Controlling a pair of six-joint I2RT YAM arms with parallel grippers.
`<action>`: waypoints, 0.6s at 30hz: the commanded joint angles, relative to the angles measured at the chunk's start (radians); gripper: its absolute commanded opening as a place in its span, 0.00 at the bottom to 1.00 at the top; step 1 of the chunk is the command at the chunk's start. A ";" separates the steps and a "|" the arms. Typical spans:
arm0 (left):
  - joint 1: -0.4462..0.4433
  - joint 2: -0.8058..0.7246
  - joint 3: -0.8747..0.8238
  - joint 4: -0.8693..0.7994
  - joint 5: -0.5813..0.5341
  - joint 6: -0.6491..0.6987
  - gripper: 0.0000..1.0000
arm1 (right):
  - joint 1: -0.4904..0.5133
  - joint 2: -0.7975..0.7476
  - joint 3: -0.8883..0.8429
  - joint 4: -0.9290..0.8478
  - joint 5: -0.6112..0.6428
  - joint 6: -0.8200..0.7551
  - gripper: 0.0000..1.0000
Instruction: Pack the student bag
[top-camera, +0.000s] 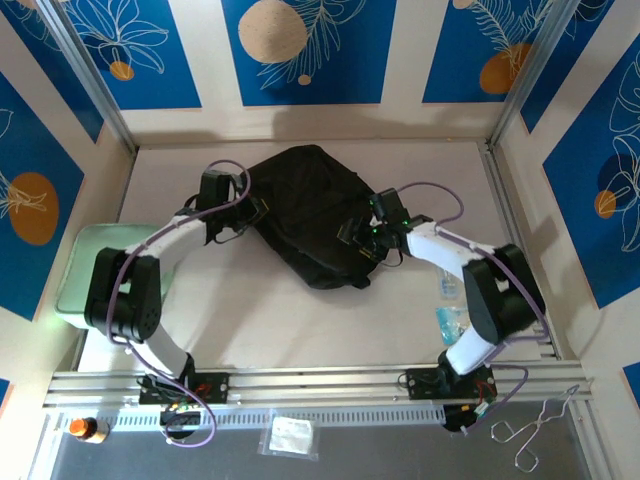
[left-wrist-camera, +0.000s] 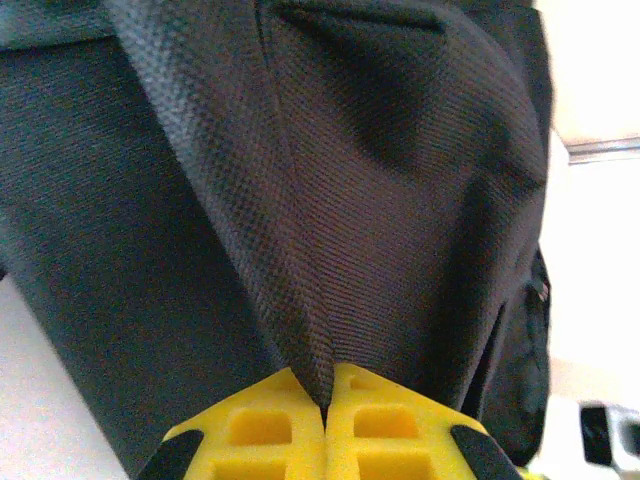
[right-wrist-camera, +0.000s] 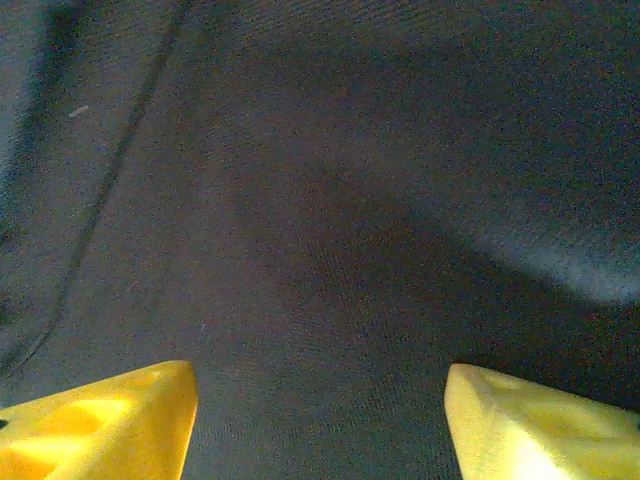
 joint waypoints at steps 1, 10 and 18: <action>0.004 -0.071 -0.027 0.027 0.046 -0.026 0.00 | -0.034 0.107 0.103 0.046 -0.040 -0.060 0.66; -0.002 -0.070 -0.033 0.031 0.065 -0.027 0.00 | -0.062 0.344 0.396 0.023 -0.075 -0.192 0.62; -0.010 -0.022 -0.030 0.070 0.080 -0.044 0.00 | -0.026 0.065 0.315 -0.160 0.083 -0.253 0.67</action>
